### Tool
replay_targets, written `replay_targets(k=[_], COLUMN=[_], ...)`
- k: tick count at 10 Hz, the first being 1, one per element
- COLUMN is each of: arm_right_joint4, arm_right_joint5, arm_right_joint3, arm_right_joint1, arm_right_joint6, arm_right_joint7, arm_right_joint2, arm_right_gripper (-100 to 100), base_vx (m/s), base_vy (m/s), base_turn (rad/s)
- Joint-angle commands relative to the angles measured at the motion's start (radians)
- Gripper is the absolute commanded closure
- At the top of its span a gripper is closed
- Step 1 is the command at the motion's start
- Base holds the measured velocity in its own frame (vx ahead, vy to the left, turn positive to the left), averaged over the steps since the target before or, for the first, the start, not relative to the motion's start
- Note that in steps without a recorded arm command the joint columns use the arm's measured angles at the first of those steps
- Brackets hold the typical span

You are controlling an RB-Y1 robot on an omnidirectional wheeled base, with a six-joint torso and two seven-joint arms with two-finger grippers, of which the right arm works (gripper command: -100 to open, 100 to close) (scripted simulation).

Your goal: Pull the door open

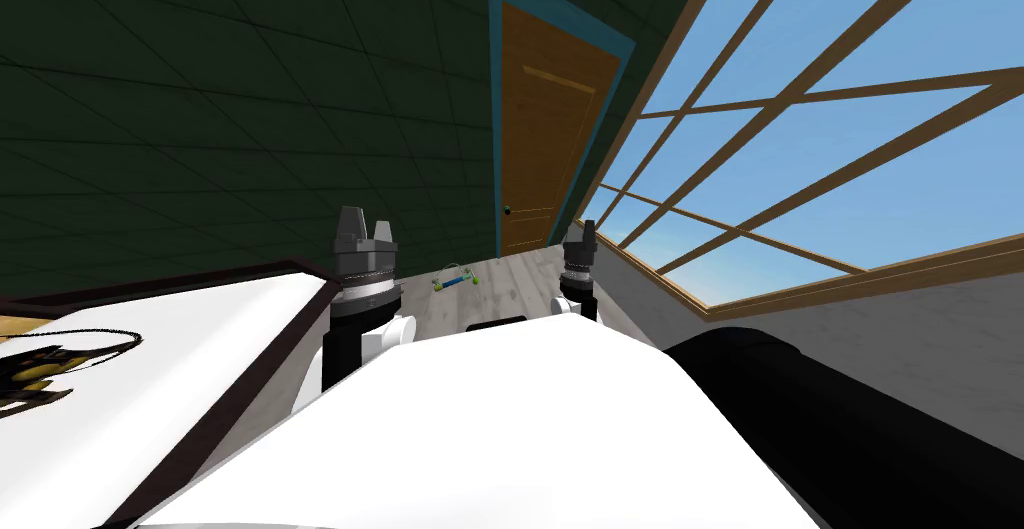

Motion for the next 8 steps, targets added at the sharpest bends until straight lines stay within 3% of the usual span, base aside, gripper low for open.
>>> replay_targets(k=[1,8], arm_right_joint4=[0.035,0.184], arm_right_joint5=[0.013,0.071], arm_right_joint3=[-0.007,-0.035], arm_right_joint1=[-0.013,-0.071], arm_right_joint6=[-0.004,-0.022], arm_right_joint7=[0.026,0.137], arm_right_joint2=[-0.012,-0.051], arm_right_gripper=[-100,-100], base_vx=[0.058,0.083], base_vy=[-0.001,-0.010], base_turn=[0.015,0.010])
